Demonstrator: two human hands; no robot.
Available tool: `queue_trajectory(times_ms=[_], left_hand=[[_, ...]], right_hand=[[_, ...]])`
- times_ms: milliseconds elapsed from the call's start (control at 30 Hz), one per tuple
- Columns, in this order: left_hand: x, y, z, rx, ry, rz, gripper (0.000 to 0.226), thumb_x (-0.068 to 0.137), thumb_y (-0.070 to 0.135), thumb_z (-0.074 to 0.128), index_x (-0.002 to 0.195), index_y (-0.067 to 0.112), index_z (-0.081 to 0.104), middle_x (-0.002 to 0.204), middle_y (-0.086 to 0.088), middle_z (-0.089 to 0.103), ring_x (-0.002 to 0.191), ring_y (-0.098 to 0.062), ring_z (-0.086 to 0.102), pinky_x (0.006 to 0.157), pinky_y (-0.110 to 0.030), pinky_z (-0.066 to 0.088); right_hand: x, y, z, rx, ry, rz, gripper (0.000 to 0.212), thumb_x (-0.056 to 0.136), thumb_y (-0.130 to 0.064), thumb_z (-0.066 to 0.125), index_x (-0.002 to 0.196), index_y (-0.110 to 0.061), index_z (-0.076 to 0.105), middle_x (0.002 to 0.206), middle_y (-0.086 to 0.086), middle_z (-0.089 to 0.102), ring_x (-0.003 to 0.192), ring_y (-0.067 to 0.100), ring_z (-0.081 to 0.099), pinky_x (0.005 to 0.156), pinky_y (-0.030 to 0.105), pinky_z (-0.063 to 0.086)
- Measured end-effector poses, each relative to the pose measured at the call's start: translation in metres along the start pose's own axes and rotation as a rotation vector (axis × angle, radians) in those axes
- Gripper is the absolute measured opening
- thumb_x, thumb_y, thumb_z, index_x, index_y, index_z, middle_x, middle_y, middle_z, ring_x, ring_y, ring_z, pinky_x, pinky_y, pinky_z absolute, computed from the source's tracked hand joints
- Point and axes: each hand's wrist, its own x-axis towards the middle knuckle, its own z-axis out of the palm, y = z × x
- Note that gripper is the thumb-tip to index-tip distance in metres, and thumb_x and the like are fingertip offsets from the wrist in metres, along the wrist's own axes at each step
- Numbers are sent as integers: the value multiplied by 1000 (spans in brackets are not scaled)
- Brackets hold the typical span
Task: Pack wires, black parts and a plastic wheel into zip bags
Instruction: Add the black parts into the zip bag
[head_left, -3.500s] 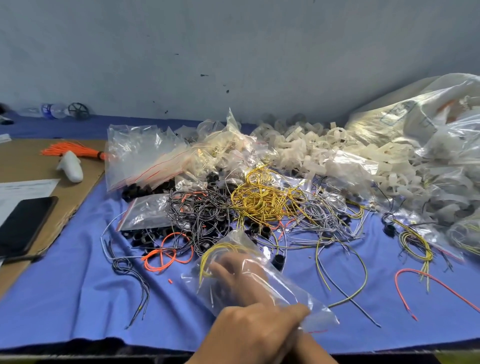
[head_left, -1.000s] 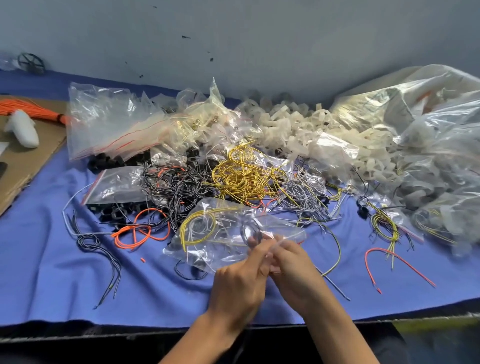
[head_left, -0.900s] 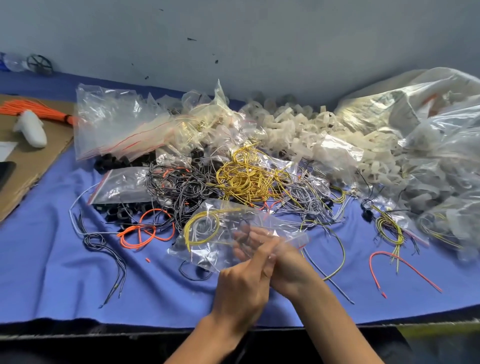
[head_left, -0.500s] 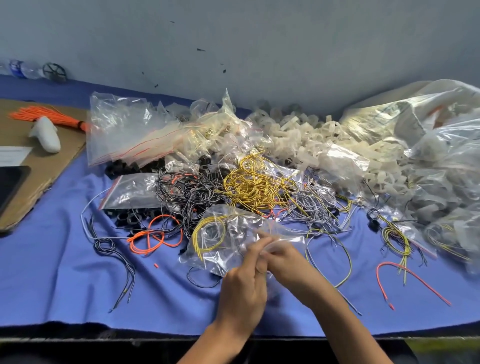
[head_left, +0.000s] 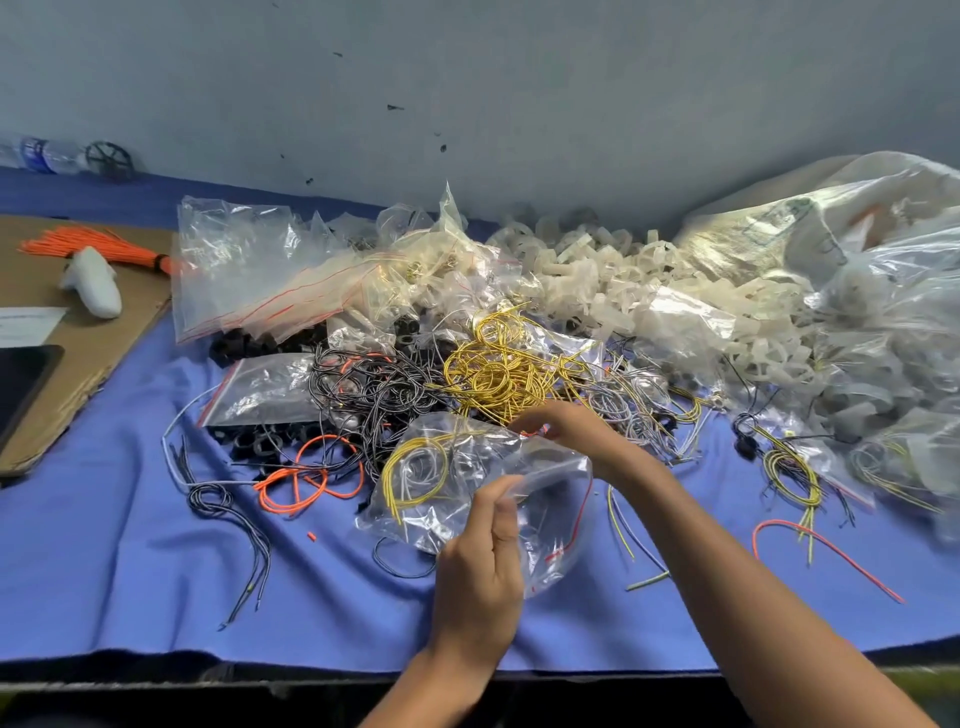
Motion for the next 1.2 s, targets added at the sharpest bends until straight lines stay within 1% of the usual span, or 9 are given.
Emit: queue_trajectory(times_ms=[200,333,467,533,667,767,933,1067,1200], left_hand=[[13,4,3,10,19,-19,33,103,48,32,122,38,56,54,11,51,48,-6,46,49,-38,42],[33,9,2,-44,34,-25,29,105,39,33,117,34,60,52,10,47,47,-12,47,49,-36,40],[79,35,-19,-103,115,-8,26,107,28,38,106,24,64,73,12,65,57,-3,53,58,-30,48],[117,56,-43,-148,140,9,27,107,27,38,106,23,64,82,13,66,63,-3,51,63,-26,44],[195,104,-102,-209,192,61,27,107,31,36,98,25,61,49,12,49,45,-4,42,42,-21,33],[228,134,-133,-178,220,142,27,105,34,38,100,24,62,45,11,45,41,-2,37,37,-19,29],[212,123,-121,64,8,283,21,103,36,43,106,31,64,54,15,54,48,-1,46,46,-21,38],[153,61,-84,389,-251,132,30,107,35,38,131,37,56,64,12,53,44,-2,43,44,-22,33],[111,31,-64,370,-357,82,42,100,20,48,137,38,53,51,9,44,41,-7,39,41,-18,26]], right_hand=[[10,9,14,-164,60,-105,7,83,-13,70,90,-15,70,84,1,62,90,21,53,75,33,43],[-10,7,-1,189,300,43,19,83,-16,74,102,-11,74,100,9,68,91,22,59,78,32,45],[-41,-1,-11,719,507,185,7,93,-22,64,93,-18,68,90,-2,67,83,14,60,73,38,51],[-57,-5,-8,843,534,196,9,95,-22,62,91,-14,66,86,-2,64,81,10,60,66,29,53],[-78,-8,10,934,527,193,13,95,-19,61,95,-7,65,86,3,65,81,13,64,64,24,53],[-84,-12,18,960,523,201,12,96,-17,60,95,-5,65,88,6,65,79,15,64,65,27,52],[-90,-23,26,1031,540,205,9,96,-13,59,92,-7,64,84,2,61,81,17,62,64,24,52],[-97,-41,32,1191,505,152,11,95,-10,58,94,-11,69,84,-2,66,83,14,61,72,29,52],[-93,-68,40,1375,409,80,14,94,-5,57,96,-5,71,87,7,70,82,19,66,74,26,55]])
